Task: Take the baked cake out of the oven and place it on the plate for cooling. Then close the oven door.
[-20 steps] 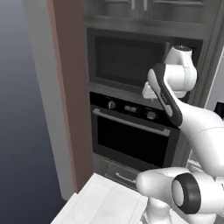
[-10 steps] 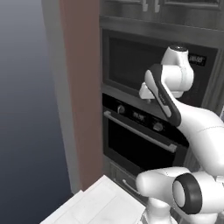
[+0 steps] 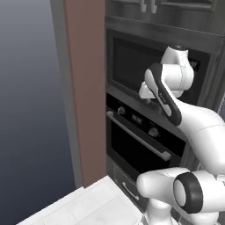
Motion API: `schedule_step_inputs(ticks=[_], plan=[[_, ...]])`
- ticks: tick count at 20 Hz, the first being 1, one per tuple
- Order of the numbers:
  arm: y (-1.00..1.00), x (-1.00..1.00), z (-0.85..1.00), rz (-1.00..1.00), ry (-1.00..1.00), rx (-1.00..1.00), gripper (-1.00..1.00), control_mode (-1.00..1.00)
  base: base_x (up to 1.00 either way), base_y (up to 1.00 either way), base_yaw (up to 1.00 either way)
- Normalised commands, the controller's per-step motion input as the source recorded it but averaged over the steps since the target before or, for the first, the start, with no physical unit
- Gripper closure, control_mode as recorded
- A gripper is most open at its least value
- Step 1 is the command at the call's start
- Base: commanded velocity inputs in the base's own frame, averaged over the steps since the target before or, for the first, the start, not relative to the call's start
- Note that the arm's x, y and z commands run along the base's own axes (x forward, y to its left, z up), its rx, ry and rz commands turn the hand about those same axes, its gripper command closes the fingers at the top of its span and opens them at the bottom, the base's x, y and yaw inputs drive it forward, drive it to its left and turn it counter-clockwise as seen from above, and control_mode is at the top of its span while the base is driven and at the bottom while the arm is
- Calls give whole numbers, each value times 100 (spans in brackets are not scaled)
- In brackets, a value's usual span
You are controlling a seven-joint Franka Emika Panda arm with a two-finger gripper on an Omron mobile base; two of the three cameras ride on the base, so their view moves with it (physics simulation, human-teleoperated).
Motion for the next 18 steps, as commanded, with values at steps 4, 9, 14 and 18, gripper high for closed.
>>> schedule_step_inputs(ticks=[4, 9, 14, 18], plan=[[0, 0, 0, 0, 0, 0, -100, 100, 0, -43, 23], [-7, -38, -8, 18, -8, -1, -100, -100, 0, 0, 0], [49, -60, -5, 6, -21, -17, -100, -100, 0, 0, 0], [82, -40, -23, 0, -22, -30, -100, -100, 0, 0, 0]])
